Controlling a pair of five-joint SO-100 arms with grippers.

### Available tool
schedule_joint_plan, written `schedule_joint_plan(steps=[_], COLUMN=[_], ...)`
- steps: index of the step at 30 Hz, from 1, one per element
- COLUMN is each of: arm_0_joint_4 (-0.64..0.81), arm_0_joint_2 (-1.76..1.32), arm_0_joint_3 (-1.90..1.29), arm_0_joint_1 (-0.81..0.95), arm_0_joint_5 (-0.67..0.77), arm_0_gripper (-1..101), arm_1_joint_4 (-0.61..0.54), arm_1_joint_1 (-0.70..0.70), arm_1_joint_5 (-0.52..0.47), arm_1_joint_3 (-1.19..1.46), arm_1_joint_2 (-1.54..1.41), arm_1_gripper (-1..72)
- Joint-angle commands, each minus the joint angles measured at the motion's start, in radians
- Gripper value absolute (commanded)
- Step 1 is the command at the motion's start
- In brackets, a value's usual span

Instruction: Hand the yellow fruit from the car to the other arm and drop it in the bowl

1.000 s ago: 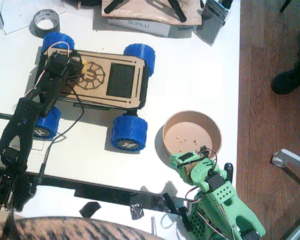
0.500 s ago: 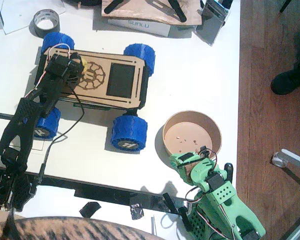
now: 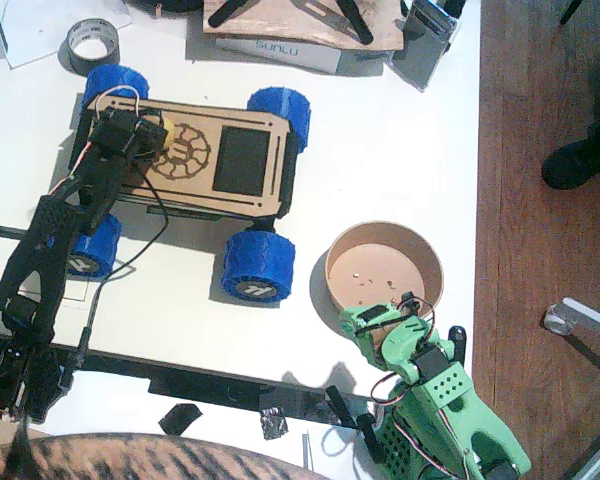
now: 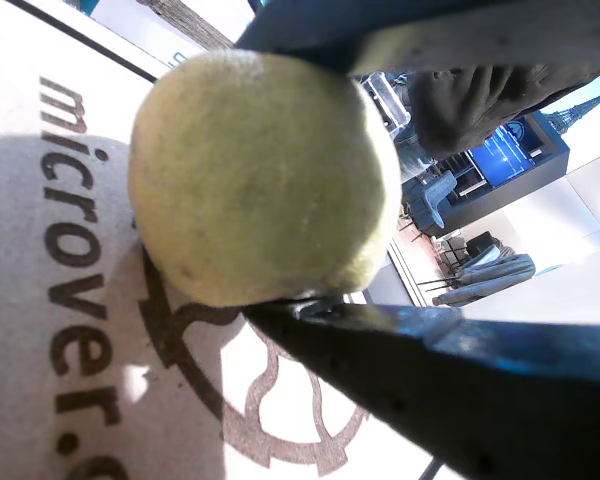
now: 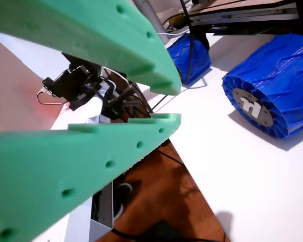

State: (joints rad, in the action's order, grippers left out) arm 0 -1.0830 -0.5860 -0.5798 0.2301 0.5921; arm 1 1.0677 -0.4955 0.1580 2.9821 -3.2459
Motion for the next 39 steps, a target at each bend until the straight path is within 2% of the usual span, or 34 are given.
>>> schedule_joint_plan(steps=[1,13,16,20,24,26,28,33,36,39], arm_0_joint_4=[0.009,-0.041,-0.121,-0.334,-0.382,-0.322,-0.198,0.092,0.189,0.219], arm_0_joint_2=[-0.023,-0.071,-0.170,-0.382,-0.584,-0.696,-0.822,-1.164,-1.333,-1.425], arm_0_joint_3=[0.046,0.044,0.034,0.029,-0.107,-0.281,-0.497,-1.022,-1.232,-1.368], arm_0_joint_1=[0.003,0.000,0.002,0.002,0.003,0.003,0.006,0.028,0.055,0.101], arm_0_joint_5=[-0.011,-0.003,-0.009,-0.011,-0.012,-0.011,-0.002,0.006,0.026,0.112], arm_0_gripper=[0,0,0,0,0,0,0,0,0,0], arm_1_joint_4=[0.006,0.006,0.005,-0.008,-0.015,-0.017,-0.026,-0.130,-0.181,-0.250], arm_1_joint_1=[0.003,0.003,0.003,-0.002,-0.020,-0.038,-0.040,-0.021,-0.049,-0.087], arm_1_joint_5=[-0.011,-0.011,-0.014,-0.025,-0.072,-0.118,-0.161,-0.314,-0.437,-0.592], arm_1_joint_3=[-0.041,-0.041,-0.041,-0.043,-0.048,-0.055,-0.066,-0.081,-0.114,-0.137], arm_1_joint_2=[-0.006,-0.006,-0.006,0.002,0.012,0.023,0.041,0.078,0.114,0.135], arm_1_gripper=[0.1,0.1,0.1,0.1,0.0,0.0,0.0,-0.1,-0.1,-0.1])
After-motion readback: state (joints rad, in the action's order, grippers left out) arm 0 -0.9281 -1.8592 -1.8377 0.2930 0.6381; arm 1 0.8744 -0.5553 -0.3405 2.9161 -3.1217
